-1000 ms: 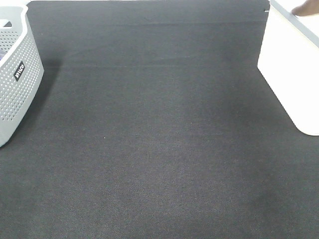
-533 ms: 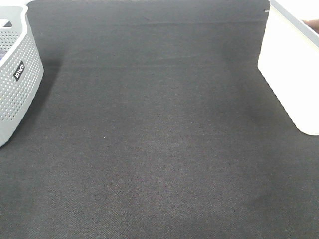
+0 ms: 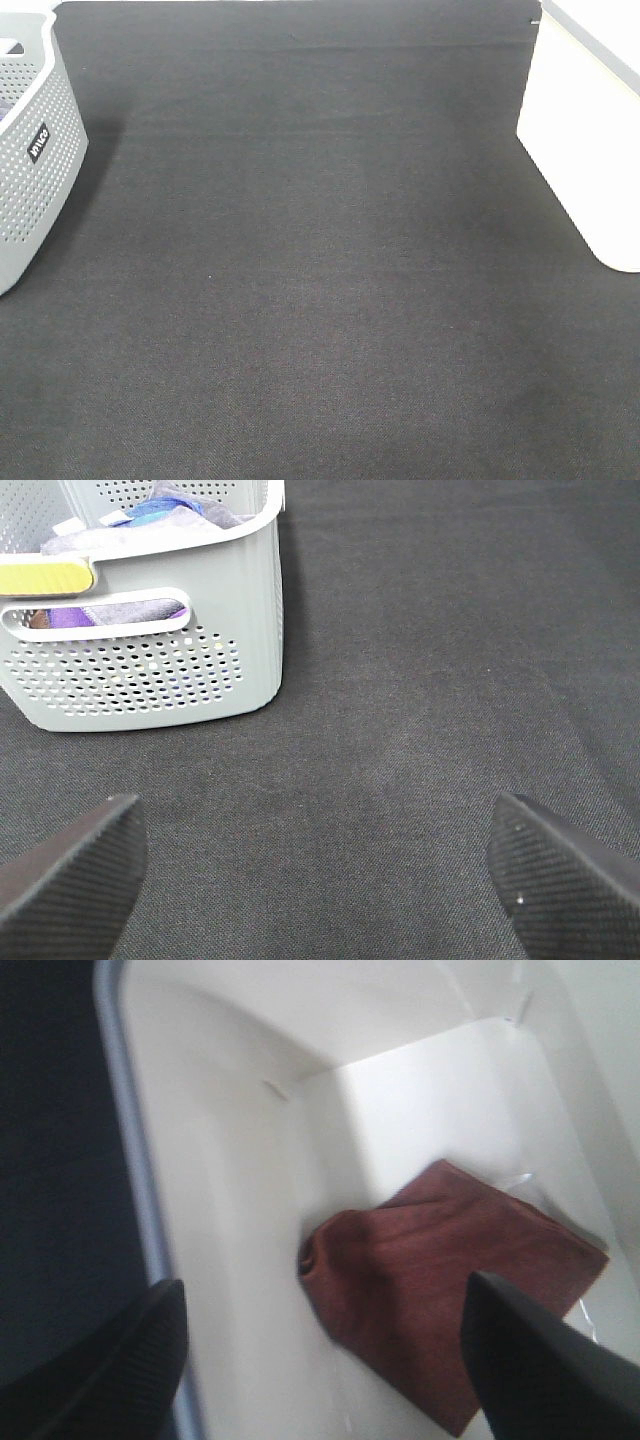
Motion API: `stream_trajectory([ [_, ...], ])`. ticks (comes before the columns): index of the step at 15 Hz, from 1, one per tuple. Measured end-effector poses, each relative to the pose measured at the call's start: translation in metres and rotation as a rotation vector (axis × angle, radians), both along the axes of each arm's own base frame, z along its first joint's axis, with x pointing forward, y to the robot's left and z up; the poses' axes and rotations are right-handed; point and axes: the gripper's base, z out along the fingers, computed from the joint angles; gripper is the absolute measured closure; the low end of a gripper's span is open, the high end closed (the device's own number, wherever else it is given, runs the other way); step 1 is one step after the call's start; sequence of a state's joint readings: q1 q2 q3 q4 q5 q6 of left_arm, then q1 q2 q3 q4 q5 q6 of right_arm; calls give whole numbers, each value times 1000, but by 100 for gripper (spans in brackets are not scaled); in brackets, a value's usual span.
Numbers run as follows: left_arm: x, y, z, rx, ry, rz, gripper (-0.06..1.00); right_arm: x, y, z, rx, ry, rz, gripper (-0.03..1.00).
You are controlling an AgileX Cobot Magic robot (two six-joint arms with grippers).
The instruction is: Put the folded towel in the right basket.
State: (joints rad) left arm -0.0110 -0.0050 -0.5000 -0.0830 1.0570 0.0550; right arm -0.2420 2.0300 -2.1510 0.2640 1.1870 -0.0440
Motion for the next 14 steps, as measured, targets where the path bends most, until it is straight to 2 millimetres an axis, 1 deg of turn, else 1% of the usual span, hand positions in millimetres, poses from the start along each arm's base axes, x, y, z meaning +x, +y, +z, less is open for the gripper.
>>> stream_trajectory([
  [1, 0, 0, 0, 1, 0, 1, 7, -2, 15, 7, -8, -5, 34, 25],
  [2, 0, 0, 0, 1, 0, 1, 7, -4, 40, 13, -27, -6, 91, 25],
  [4, 0, 0, 0, 1, 0, 1, 7, -5, 73, 19, -83, -10, 159, 25],
  [6, 0, 0, 0, 1, 0, 1, 7, -9, 99, 24, -124, -15, 188, 25],
  [7, 0, 0, 0, 1, 0, 1, 7, -12, 108, 28, -138, -22, 193, 25],
  [8, 0, 0, 0, 1, 0, 1, 7, -16, 116, 34, -149, -36, 205, 25],
  [9, 0, 0, 0, 1, 0, 1, 7, -25, 129, 45, -158, -63, 231, 25],
  [11, 0, 0, 0, 1, 0, 1, 7, -46, 136, 62, -151, -92, 244, 25],
  [14, 0, 0, 0, 1, 0, 1, 7, -83, 132, 69, -163, -69, 241, 25],
])
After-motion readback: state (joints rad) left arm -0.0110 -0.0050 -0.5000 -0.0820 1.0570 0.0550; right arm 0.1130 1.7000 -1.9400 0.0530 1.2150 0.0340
